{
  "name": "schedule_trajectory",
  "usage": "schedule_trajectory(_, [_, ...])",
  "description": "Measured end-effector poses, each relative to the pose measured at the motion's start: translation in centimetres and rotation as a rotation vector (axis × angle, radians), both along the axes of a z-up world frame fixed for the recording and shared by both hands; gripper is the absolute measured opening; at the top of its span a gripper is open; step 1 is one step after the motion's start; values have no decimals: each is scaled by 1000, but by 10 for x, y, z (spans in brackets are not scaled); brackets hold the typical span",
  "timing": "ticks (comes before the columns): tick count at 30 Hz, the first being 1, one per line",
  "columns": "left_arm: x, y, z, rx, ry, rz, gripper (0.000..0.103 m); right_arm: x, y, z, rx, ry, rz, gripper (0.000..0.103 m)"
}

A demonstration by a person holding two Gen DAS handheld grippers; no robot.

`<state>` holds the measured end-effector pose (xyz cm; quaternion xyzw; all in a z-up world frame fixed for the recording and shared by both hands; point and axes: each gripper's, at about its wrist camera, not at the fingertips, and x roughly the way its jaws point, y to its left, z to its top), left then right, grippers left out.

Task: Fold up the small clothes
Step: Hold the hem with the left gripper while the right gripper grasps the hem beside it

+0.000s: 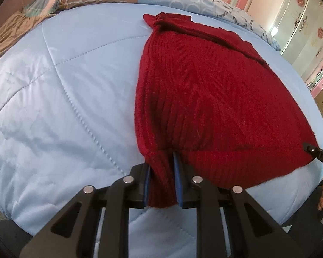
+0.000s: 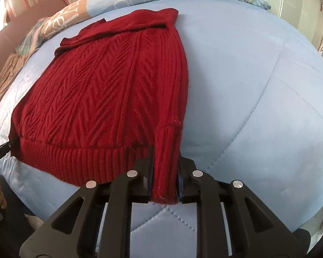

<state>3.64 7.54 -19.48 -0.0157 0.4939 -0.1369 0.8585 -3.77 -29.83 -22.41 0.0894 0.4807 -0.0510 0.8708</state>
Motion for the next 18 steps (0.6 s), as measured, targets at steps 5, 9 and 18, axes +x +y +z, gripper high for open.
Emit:
schedule_trajectory(5, [-2,-15,0,100,-37,-17,17,-1,6,0,-39,-9,-2,12])
schedule_trajectory(9, [-2,-23,5,138,-77,-22,10,-2,12,2,-69,-26,13,10])
schedule_trajectory(18, [16,-37,40,179,-214,-73,10,13,19,31,-98,-110,75,10])
